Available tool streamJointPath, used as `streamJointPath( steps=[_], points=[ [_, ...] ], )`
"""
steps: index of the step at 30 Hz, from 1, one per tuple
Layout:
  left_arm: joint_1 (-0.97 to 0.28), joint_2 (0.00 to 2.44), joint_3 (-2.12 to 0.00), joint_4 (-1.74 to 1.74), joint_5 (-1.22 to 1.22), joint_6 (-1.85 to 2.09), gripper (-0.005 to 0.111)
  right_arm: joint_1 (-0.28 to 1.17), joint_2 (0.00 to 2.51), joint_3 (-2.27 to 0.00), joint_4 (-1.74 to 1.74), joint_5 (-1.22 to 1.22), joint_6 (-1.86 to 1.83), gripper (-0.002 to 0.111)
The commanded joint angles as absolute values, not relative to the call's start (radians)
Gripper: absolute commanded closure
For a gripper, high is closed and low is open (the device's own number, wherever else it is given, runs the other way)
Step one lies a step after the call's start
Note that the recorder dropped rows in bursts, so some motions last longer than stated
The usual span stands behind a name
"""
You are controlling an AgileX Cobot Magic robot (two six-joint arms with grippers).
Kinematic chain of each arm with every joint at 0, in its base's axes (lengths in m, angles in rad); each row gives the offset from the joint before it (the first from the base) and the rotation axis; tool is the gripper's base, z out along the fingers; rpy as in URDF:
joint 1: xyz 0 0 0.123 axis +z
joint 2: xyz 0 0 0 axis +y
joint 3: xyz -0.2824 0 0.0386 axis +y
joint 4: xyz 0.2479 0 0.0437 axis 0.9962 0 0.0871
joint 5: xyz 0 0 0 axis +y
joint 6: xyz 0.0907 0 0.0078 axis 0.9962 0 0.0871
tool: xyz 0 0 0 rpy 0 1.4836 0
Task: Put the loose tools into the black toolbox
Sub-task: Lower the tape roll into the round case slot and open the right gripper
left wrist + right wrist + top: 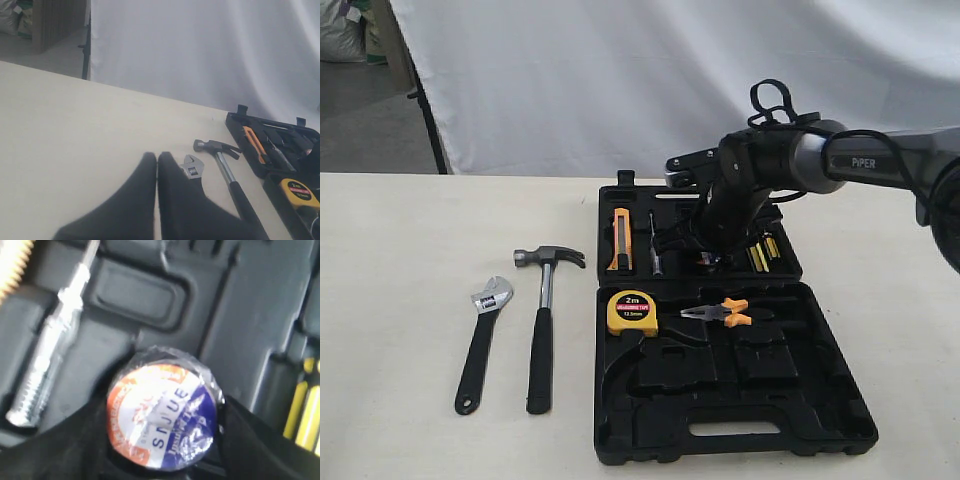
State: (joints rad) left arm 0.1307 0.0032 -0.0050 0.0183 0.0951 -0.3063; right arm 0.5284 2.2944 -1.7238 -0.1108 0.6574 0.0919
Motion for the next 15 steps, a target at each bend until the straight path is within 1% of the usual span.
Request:
streamJointPath(
  steps=[1, 7, 8, 9, 10, 11, 12, 13, 15],
  points=[
    [0.156, 0.000, -0.008, 0.023, 0.088, -0.311, 0.106, 0.525, 2.304, -1.720, -0.134, 0.682, 0.118, 0.109],
    [0.156, 0.000, -0.008, 0.023, 0.088, -0.311, 0.106, 0.525, 2.304, -1.720, -0.124, 0.678, 0.130, 0.108],
    [0.156, 0.000, -0.008, 0.023, 0.088, -0.311, 0.106, 0.525, 2.304, -1.720, -0.124, 0.678, 0.134, 0.106],
    [0.156, 0.000, -0.008, 0.023, 0.088, -0.311, 0.106, 0.525, 2.304, -1.720, -0.124, 0.678, 0.134, 0.094],
    [0.156, 0.000, -0.008, 0.023, 0.088, -0.311, 0.106, 0.525, 2.304, -1.720, -0.124, 0.678, 0.134, 0.089],
    [0.156, 0.000, -0.008, 0.023, 0.088, -0.311, 0.106, 0.525, 2.304, -1.720, -0.124, 0.678, 0.138, 0.072],
    [0.156, 0.000, -0.008, 0.023, 0.088, -0.311, 0.106, 0.525, 2.304, -1.720, -0.124, 0.678, 0.138, 0.063],
    [0.156, 0.000, -0.008, 0.023, 0.088, -0.311, 0.106, 0.525, 2.304, -1.720, -0.124, 0.666, 0.138, 0.050],
    [0.156, 0.000, -0.008, 0.023, 0.088, -0.311, 0.106, 0.525, 2.304, -1.720, -0.122, 0.646, 0.138, 0.039]
  ],
)
